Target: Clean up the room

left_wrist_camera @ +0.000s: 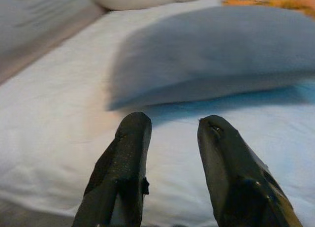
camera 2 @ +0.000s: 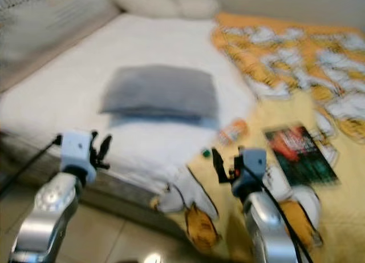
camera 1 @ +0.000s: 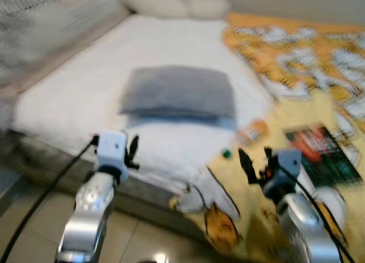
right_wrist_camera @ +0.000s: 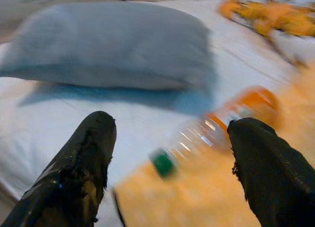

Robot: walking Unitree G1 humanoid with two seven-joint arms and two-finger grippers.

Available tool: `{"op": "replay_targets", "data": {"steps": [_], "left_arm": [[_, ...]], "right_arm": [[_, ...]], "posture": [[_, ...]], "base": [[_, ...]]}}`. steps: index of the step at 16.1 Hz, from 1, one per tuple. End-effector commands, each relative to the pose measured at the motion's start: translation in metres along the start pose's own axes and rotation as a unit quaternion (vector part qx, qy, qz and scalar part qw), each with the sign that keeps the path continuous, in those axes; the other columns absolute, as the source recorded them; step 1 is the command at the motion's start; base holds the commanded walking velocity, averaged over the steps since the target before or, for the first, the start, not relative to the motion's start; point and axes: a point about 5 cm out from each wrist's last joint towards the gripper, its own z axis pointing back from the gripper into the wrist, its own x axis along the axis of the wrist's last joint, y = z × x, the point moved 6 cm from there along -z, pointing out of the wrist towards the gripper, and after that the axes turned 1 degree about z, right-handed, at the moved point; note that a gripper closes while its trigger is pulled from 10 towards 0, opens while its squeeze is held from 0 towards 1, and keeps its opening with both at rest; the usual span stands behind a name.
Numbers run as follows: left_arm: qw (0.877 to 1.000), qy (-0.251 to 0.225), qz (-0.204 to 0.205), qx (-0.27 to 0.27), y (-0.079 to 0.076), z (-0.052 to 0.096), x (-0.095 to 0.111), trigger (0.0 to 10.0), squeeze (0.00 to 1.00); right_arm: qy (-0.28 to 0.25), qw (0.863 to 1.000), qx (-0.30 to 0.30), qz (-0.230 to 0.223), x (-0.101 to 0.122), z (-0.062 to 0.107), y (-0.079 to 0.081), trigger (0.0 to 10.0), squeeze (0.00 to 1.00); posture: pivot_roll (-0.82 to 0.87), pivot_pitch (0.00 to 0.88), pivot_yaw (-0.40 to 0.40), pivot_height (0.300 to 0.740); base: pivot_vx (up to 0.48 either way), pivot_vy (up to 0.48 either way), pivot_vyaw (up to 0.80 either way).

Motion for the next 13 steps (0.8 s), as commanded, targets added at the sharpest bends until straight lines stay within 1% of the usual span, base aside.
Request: {"op": "replay_targets", "data": {"steps": [1,2,4,8,9,10,11,12,13], "left_arm": [[1.0,0.002,-0.005,0.013,0.01,0.002,-0.001,10.0,0.0],[1.0,0.002,-0.003,0.013,0.01,0.002,-0.001,10.0,0.0],[1.0,0.003,0.004,0.016,0.009,0.002,-0.002,10.0,0.0],[1.0,0.009,0.011,0.018,0.01,0.002,-0.004,10.0,0.0],[1.0,0.012,0.016,0.018,0.01,0.002,-0.004,10.0,0.0],[1.0,0.012,0.009,0.015,0.009,0.001,-0.004,10.0,0.0],[1.0,0.011,0.003,0.013,0.009,0.0,-0.003,10.0,0.0],[1.0,0.013,0.003,0.012,0.008,0.0,-0.003,10.0,0.0],[1.0,0.013,0.003,0.012,0.008,-0.001,-0.003,10.0,0.0]], "right_arm": [[-0.014,1.0,0.027,0.002,0.01,-0.004,0.015,10.0,0.0],[-0.014,0.999,0.03,0.004,0.01,-0.004,0.016,10.0,0.0],[-0.009,1.0,0.023,-0.013,0.008,-0.004,0.014,10.0,0.0],[-0.002,1.0,0.019,-0.02,0.008,-0.006,0.014,10.0,0.0],[0.014,0.999,0.005,0.035,0.005,-0.009,0.009,10.0,0.0],[0.026,0.999,0.004,0.037,0.003,-0.01,0.007,10.0,0.0],[0.023,0.999,-0.001,0.024,0.006,-0.012,0.004,10.0,0.0],[0.02,0.999,-0.021,0.029,0.01,-0.014,-0.003,10.0,0.0],[0.02,0.999,-0.026,0.031,0.011,-0.014,-0.005,10.0,0.0]], "posture": [[-0.06,0.011,0.014,0.74],[-0.06,0.011,0.014,0.74],[-0.06,0.011,0.014,0.74],[-0.05,0.004,0.015,0.74],[-0.06,0.002,0.015,0.74],[-0.06,0.0,0.016,0.74],[-0.06,0.0,0.013,0.74],[-0.06,0.0,0.009,0.74],[-0.06,0.0,0.009,0.74]], "base": [[0.319,0.0,0.8],[0.277,0.0,0.76],[0.0,0.0,0.0],[0.0,0.0,0.0],[0.0,0.0,0.0],[0.0,0.0,0.0],[0.0,0.0,0.0],[0.0,0.0,0.0],[0.0,0.0,0.0]]}}
